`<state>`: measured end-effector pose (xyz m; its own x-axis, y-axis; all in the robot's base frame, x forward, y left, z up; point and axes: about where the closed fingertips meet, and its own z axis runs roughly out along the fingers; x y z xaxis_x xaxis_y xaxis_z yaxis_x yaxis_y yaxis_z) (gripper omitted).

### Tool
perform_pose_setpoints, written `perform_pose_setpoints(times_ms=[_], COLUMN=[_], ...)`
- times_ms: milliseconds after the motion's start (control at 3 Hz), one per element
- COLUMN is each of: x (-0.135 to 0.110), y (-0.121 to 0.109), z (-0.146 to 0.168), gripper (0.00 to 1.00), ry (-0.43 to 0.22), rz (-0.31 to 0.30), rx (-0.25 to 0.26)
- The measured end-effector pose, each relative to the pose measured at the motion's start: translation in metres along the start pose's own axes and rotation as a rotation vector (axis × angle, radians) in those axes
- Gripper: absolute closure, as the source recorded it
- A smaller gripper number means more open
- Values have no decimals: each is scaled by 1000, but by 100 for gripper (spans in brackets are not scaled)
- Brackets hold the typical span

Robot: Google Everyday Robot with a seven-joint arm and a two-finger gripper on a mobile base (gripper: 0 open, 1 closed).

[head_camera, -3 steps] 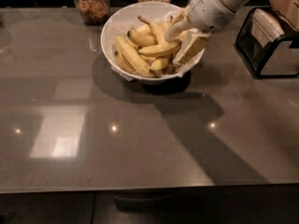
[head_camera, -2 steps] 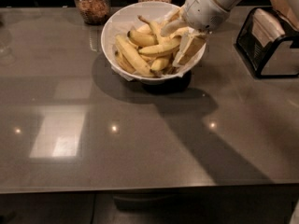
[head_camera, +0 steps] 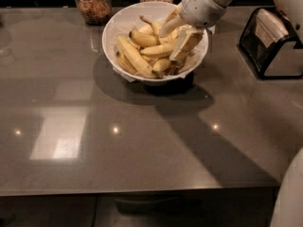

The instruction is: Pick banana from white bowl

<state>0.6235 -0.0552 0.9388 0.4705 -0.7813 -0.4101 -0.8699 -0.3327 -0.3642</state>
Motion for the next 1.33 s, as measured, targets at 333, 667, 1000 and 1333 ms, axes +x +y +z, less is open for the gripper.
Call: perform_pose_setpoints(times_ms=[333, 667, 1000, 1333], x=[9, 17, 19, 14], y=[1, 6, 10, 10], z=[7, 13, 13, -8], gripper=[63, 85, 100, 100], ry=[23, 46, 69, 73], rz=[-23, -35, -37, 17], rx=[-16, -34, -34, 5])
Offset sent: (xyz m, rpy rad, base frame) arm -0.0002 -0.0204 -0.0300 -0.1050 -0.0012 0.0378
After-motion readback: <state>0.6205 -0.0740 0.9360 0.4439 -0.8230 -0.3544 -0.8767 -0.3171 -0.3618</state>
